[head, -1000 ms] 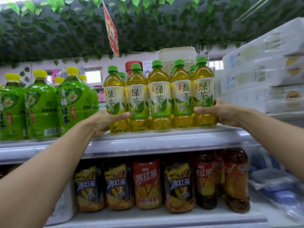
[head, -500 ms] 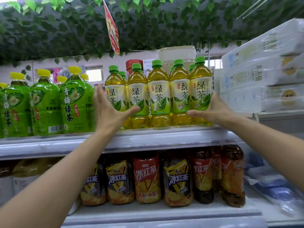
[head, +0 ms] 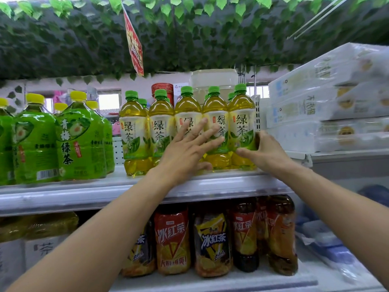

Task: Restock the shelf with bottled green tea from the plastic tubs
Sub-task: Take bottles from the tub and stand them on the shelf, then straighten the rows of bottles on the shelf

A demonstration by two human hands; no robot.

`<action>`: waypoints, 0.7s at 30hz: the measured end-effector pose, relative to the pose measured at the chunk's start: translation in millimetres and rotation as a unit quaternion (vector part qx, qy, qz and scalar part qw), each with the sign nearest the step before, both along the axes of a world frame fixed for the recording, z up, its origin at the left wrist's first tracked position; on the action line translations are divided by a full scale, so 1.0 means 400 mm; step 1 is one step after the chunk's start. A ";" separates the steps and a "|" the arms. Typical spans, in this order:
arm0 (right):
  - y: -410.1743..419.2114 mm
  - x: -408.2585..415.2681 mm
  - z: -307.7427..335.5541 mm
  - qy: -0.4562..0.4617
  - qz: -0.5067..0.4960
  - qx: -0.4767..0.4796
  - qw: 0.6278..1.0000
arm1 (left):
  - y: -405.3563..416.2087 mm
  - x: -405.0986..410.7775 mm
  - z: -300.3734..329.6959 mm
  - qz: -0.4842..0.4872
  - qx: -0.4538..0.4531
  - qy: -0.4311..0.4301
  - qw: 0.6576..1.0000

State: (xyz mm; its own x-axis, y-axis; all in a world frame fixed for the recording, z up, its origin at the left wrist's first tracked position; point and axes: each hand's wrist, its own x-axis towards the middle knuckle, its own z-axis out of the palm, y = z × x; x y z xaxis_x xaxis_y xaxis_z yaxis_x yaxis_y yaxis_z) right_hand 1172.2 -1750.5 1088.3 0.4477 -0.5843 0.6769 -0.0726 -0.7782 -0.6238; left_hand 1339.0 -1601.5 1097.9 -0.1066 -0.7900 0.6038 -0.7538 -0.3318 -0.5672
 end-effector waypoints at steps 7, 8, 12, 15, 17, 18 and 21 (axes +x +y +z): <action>0.011 -0.010 0.008 0.024 0.038 0.013 0.999 | -0.014 -0.008 0.010 -0.008 0.003 0.028 1.000; 0.016 -0.012 0.009 0.023 0.041 0.014 0.999 | -0.015 -0.008 0.011 -0.008 0.004 0.030 1.000; 0.008 -0.010 0.002 0.015 0.029 0.012 0.999 | 0.002 0.000 0.006 -0.060 -0.022 0.038 0.997; -0.004 0.001 -0.011 -0.006 -0.011 0.001 1.000 | 0.041 0.019 0.002 -0.089 -0.100 0.077 0.988; 0.005 0.005 -0.018 -0.034 -0.040 -0.042 0.998 | 0.070 0.029 0.015 -0.071 -0.140 0.098 0.983; 0.013 0.004 -0.015 -0.048 -0.051 -0.083 0.994 | 0.083 0.030 0.028 -0.063 -0.152 0.109 0.980; 0.039 0.003 0.028 -0.023 -0.059 -0.238 0.969 | 0.106 0.025 0.085 -0.031 -0.155 0.151 0.976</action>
